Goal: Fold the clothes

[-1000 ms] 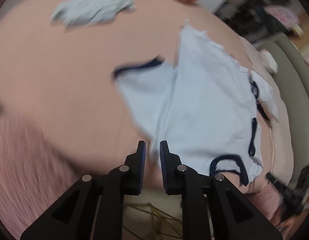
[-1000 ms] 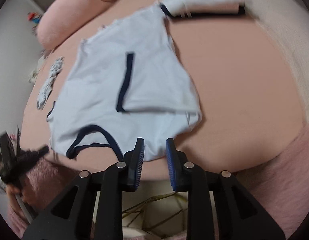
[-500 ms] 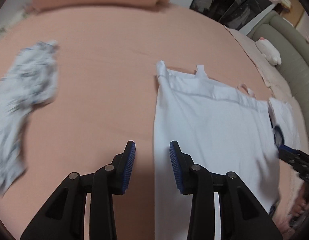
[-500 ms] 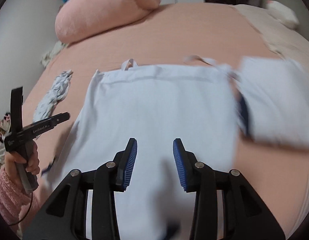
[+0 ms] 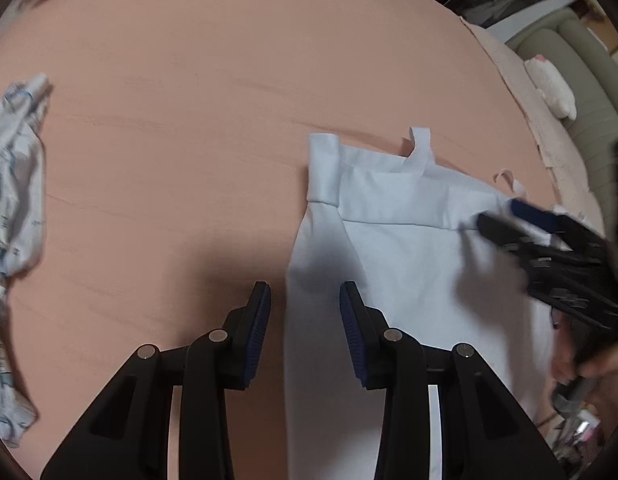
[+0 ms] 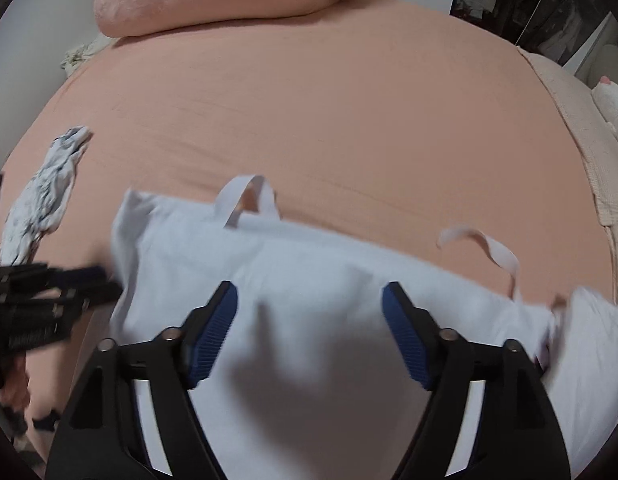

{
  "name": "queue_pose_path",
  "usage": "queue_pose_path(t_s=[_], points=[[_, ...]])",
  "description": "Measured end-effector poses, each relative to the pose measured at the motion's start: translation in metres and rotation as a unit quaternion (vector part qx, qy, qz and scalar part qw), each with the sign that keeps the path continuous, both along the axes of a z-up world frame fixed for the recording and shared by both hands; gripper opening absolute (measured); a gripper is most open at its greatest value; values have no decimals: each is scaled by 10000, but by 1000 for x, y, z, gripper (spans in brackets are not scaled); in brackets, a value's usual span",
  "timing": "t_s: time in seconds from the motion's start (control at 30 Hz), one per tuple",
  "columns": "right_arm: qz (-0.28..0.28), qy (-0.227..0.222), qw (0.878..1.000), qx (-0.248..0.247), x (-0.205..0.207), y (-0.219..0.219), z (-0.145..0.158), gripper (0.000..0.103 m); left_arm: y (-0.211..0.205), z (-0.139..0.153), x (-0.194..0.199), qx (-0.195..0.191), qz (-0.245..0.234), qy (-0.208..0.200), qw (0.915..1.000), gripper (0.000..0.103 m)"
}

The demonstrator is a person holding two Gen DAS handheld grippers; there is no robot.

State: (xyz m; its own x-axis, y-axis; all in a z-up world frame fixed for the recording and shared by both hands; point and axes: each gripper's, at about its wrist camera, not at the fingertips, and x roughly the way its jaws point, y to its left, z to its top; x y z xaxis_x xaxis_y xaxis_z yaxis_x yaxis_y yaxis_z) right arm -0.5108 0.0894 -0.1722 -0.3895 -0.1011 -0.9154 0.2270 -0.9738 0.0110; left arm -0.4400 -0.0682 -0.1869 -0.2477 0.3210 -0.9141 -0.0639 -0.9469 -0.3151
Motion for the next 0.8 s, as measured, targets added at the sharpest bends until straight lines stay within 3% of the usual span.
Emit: queue_pose_path(t_s=[0.07, 0.1, 0.17, 0.23, 0.3, 0.4, 0.47, 0.5, 0.53, 0.57, 0.63, 0.67, 0.7, 0.73, 0.77, 0.8], points=[[181, -349, 9992, 49, -12, -4, -22, 74, -1, -1, -2, 66, 18, 6, 10000, 26], [322, -465, 9983, 130, -15, -6, -30, 66, -2, -1, -3, 79, 28, 34, 10000, 14], [629, -289, 9974, 205, -12, -11, -29, 47, -6, 0, -4, 162, 154, 33, 9997, 8], [700, -275, 9970, 186, -12, -11, -25, 16, -11, 0, -5, 235, 280, 40, 9993, 5], [561, -407, 9975, -121, -15, -2, -21, 11, -15, 2, -7, 150, 413, 86, 9990, 2], [371, -590, 9969, -372, -21, 8, -20, 11, -16, 5, -11, -515, 536, 241, 9969, 1], [246, -633, 9968, -421, -26, 14, -20, 30, -22, 7, -16, -262, 661, 156, 9973, 2], [152, -679, 9966, -447, -27, 19, -19, 44, -23, 11, -18, 151, 656, 138, 9976, 2], [57, -724, 9962, -474, -29, 24, -18, 45, -19, 15, -19, 354, 563, 169, 9976, 5], [-78, -694, 9958, -588, -29, 31, -13, 44, -8, 19, -21, 230, 330, 239, 9989, 9], [-373, -486, 9956, -714, -20, 50, 3, 46, 13, 22, -27, -72, -46, 386, 9992, 62], [-451, -408, 9961, -643, -15, 58, 9, 47, 18, 18, -31, -96, -61, 414, 9991, 65], [-552, -359, 9970, -413, -11, 67, 12, 47, 24, 14, -35, -118, -75, 441, 9989, 65], [-692, -319, 9970, -105, -7, 76, 13, 50, 28, 8, -40, -13, -94, 309, 9995, 53], [-830, -279, 9960, 204, -4, 85, 13, 54, 32, 1, -46, 92, -112, 177, 9997, 36], [-1009, -291, 9937, 398, -2, 96, 11, 61, 33, 0, -49, 9, -59, 170, 9998, 9]])
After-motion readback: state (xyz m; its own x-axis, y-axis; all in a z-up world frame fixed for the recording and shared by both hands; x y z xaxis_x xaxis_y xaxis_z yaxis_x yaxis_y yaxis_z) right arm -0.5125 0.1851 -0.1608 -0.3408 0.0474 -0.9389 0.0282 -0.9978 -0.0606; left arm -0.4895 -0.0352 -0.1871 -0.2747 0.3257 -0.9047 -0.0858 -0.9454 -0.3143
